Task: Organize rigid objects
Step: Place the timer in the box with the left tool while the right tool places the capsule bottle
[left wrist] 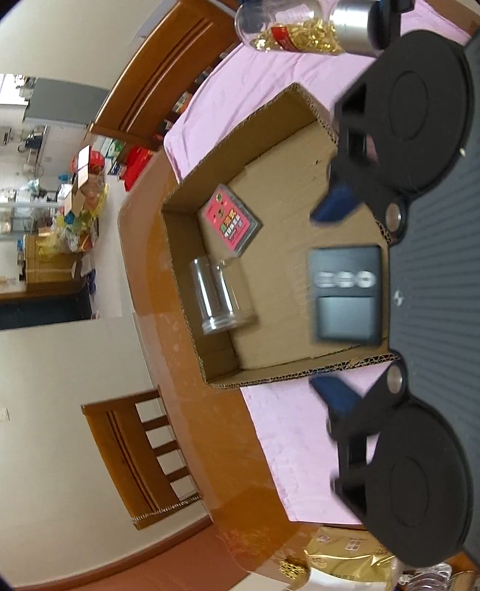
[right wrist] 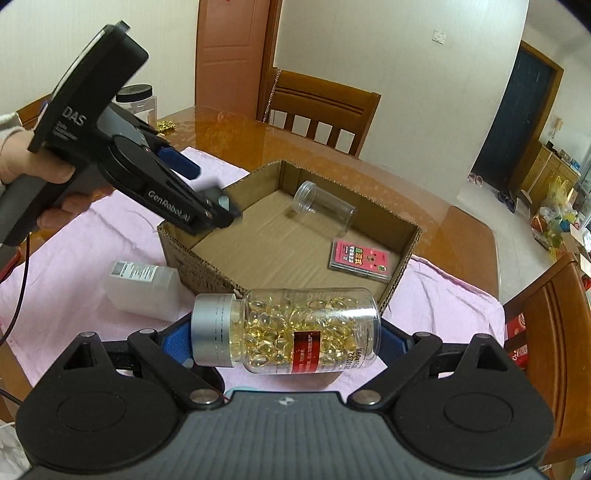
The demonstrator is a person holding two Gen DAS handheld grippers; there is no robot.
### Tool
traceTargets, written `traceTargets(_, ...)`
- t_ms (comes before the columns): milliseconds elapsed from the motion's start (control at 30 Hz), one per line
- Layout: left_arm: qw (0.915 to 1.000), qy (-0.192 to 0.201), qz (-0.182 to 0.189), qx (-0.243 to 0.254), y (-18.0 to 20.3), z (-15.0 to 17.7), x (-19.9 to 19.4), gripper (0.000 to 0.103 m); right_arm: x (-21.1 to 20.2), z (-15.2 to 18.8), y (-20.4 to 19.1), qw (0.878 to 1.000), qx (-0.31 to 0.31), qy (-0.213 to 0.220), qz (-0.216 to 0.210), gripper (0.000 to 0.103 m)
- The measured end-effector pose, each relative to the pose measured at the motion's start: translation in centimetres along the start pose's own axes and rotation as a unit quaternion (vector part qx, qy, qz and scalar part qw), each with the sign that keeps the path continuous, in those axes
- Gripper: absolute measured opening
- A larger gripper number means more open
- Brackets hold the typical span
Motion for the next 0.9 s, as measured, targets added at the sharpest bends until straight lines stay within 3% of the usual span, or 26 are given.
traceTargets(267,0.9996,0.021,-0.008,-0.017,-0.1,1.1,-1.8,0.100,0.9,-0.6,0.4,1.000,0.001,-0.003,-0.001,0.097)
traceTargets(433,0.9977,0.017,-0.015,-0.064,-0.7,2.8,-3.3,0.101,1.7,-1.4,0.8,1.000,0.000,-0.004,-0.002,0.097)
traceTargets(900,0.9909,0.024,-0.084,-0.103,-2.5,6.0,-6.5,0.102,7.5,-5.2,3.2,0.999,0.008,-0.035,0.007,0.097)
Point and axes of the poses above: each gripper's, at about its wrist camera, not at the fingertips, and x roughly the way its jaws point, y to its right, z to its underside, the point moved 6 cm from there along x, roughly the way its jaws point, and after that the axes turned 7 degrees about x, right-handed, at the moved point
